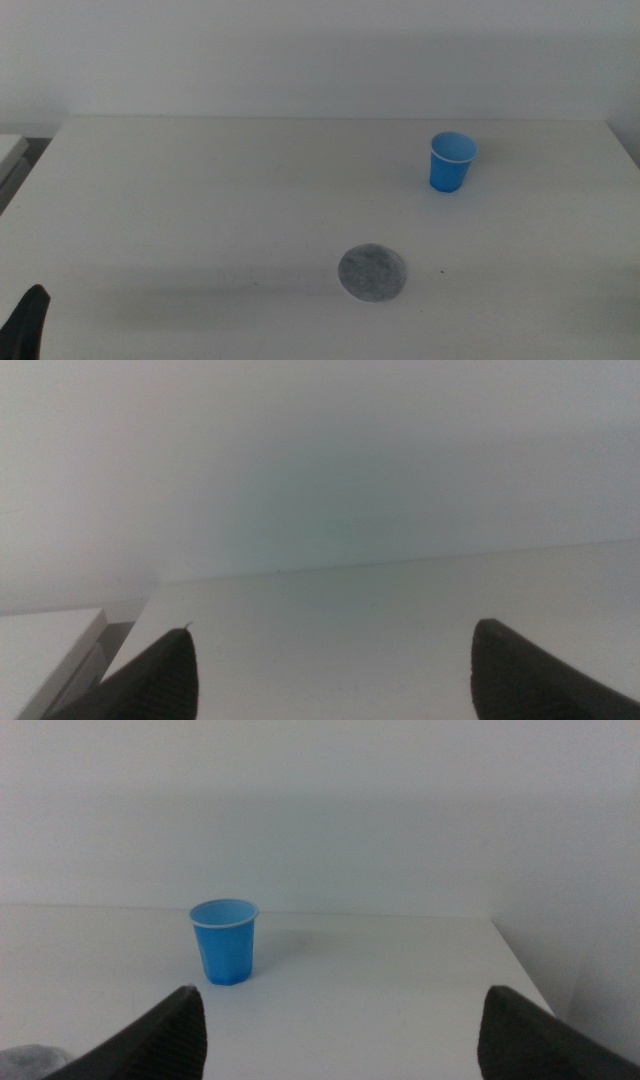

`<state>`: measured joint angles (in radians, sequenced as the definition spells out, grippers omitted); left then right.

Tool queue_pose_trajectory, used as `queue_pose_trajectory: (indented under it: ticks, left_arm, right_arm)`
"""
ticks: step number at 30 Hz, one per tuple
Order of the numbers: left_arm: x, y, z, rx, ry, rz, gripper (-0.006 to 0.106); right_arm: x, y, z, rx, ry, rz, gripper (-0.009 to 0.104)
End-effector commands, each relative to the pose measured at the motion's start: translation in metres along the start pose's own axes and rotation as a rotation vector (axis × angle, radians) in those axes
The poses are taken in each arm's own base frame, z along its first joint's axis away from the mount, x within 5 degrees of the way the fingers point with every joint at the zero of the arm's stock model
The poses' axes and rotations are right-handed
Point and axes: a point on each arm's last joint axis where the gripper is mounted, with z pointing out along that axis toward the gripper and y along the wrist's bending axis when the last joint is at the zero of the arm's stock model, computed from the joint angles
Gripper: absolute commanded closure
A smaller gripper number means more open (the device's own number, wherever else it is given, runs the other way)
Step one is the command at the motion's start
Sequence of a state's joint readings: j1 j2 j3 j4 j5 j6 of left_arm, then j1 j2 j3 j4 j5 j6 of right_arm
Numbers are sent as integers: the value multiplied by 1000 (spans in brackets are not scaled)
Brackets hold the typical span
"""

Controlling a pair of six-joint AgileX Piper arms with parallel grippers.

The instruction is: Place an empty cup on a cup mat.

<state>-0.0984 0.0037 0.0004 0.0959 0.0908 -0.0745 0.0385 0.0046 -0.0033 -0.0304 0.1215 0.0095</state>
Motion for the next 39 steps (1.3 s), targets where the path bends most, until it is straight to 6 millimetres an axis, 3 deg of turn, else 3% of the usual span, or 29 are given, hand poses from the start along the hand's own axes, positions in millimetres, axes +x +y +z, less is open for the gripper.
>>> queue_pose_trajectory:
  ticks: [1, 6, 11, 23, 27, 31, 39]
  left_arm:
    - [-1, 0, 0, 2, -10, -3, 7]
    - [-1, 0, 0, 2, -10, -3, 7]
    - [-1, 0, 0, 2, -10, -3, 7]
    - [-1, 0, 0, 2, -10, -3, 7]
    - [-1, 0, 0, 2, -10, -3, 7]
    - [-1, 0, 0, 2, -10, -3, 7]
    - [-1, 0, 0, 2, -10, -3, 7]
  right_arm:
    - [0, -1, 0, 10, -10, 2, 2]
    - [0, -1, 3, 10, 21, 63, 2]
    - [-26, -1, 21, 12, 123, 84, 2]
    - [-145, -7, 104, 55, 667, 63, 2]
    - [-175, -9, 127, 61, 678, 62, 2]
    - [-188, -8, 144, 55, 589, 72, 2]
    - [-191, -7, 157, 37, 570, 87, 2]
